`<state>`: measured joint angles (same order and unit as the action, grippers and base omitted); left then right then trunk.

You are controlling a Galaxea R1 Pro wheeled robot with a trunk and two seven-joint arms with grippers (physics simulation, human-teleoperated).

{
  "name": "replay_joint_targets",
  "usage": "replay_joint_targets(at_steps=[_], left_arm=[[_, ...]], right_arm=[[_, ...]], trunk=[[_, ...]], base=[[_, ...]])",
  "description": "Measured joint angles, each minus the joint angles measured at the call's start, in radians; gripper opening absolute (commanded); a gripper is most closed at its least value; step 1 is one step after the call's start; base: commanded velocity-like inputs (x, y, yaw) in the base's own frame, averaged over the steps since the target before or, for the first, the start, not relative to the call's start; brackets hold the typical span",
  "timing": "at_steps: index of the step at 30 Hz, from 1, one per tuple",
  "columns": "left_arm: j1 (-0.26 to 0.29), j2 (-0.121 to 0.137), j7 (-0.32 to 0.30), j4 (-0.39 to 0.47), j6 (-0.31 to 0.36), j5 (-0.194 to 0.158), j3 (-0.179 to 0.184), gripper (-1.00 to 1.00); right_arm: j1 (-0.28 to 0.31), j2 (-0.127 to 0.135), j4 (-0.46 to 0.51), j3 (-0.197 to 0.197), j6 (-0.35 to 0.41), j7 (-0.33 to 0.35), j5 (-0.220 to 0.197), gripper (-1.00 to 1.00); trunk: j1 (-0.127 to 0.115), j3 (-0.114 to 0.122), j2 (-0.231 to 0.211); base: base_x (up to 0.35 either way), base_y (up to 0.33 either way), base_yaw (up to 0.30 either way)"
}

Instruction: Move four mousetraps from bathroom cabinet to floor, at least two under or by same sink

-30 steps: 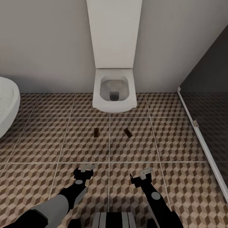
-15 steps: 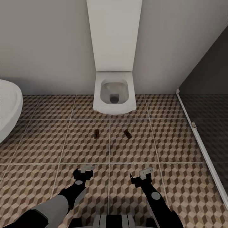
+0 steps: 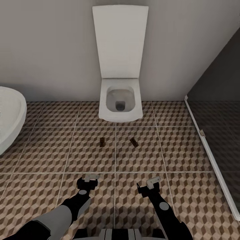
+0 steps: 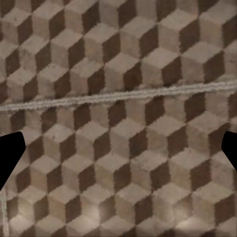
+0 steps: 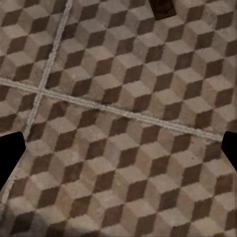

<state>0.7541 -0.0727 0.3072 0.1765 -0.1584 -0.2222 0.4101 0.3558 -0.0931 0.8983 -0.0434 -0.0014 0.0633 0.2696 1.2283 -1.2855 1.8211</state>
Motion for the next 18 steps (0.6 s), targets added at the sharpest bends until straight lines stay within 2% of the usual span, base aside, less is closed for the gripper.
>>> replay_joint_targets(at_steps=[18], left_arm=[[0.000,-0.001,0.001,-0.016,0.000,0.000,0.000,1.00]], right_arm=[[0.000,0.001,0.001,-0.001,-0.022,0.001,0.000,1.00]], trunk=[[-0.069,0.056,-0.126]], base=[[0.000,0.000,0.000]])
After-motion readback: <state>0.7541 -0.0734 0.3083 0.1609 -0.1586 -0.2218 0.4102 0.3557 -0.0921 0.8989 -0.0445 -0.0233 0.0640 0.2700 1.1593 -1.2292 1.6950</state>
